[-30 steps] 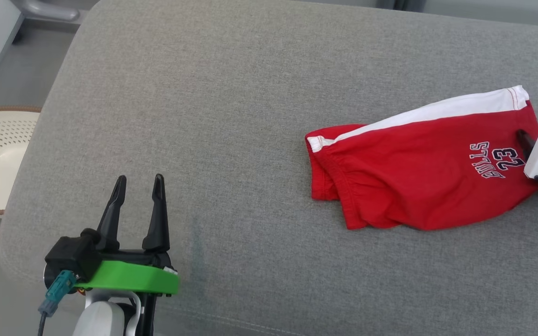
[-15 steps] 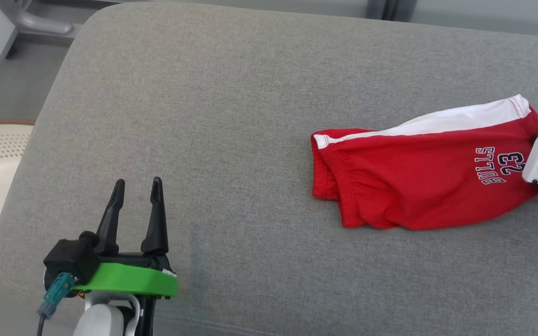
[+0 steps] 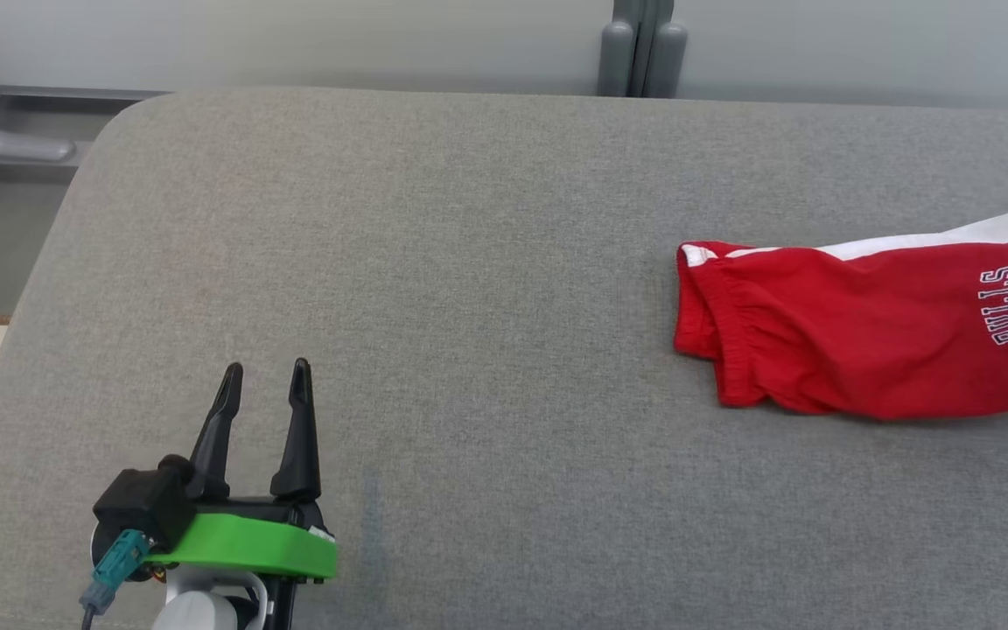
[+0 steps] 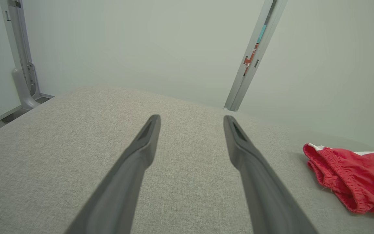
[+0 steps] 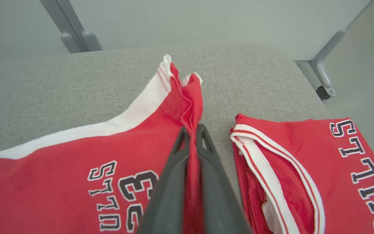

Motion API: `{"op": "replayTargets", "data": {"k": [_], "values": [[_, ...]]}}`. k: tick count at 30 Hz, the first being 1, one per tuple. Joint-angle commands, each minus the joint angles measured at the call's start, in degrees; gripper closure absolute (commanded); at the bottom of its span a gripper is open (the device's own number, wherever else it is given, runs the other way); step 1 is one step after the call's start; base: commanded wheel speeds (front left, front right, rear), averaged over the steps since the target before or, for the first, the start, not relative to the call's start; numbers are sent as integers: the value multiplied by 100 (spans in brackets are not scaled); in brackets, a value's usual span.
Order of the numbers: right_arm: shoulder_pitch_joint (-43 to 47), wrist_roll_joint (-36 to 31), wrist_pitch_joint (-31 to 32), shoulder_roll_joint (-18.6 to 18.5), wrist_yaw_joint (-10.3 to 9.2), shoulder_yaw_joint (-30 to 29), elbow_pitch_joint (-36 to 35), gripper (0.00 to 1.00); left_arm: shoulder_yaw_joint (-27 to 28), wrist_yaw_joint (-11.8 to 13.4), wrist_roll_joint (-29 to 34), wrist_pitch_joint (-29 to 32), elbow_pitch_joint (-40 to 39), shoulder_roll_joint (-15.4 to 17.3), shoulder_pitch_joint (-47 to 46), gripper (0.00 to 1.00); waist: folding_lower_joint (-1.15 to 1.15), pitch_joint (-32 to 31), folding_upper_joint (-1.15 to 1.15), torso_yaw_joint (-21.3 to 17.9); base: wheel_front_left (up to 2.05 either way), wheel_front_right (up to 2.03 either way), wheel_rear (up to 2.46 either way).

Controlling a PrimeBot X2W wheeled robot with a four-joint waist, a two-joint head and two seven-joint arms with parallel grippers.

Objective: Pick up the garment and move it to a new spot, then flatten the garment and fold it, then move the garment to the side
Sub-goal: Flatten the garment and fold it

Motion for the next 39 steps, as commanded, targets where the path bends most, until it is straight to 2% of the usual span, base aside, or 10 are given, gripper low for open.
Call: {"op": "replayTargets", "data": {"k": [1, 6, 21, 30, 32, 36, 37, 39], "values": [[9, -112, -68, -5, -12, 38, 10, 100, -10, -20, -27, -15, 17, 9, 128, 0, 0, -130, 0, -106, 0, 0, 0], [-182, -400, -94, 187, -12, 221, -9, 100, -51, -20, -59, -16, 56, 8, 156, 0, 0, -250, 0, -113, 0, 0, 0], [83, -833, 742, 1707, -12, 978, -958, 100, -106, -21, -129, -16, 72, 21, 389, 0, 0, -646, 0, 162, 0, 0, 0], [271, -966, 939, 2238, -12, 1030, -643, 100, -226, -21, -164, -16, 110, 37, 287, 0, 0, -595, 0, 375, 0, 0, 0], [299, -911, 942, 2346, -12, 982, -601, 0, -238, -21, -181, -16, 120, 36, 252, 0, 0, -575, 0, 400, 0, 0, 0], [525, -480, 1164, 2510, -11, 885, -1118, 0, -209, -21, -182, -16, 145, 34, 226, 0, 0, -584, 0, 385, 0, 0, 0], [640, -248, 1347, 2480, -9, 907, -1481, 0, -182, -21, -181, -16, 147, 34, 241, 0, 0, -598, 0, 362, 0, 0, 0], [739, 118, 1509, 2173, -13, 812, -2067, 0, -137, -21, -182, -15, 136, 32, 282, 0, 0, -631, 0, 300, 0, 0, 0]]}}
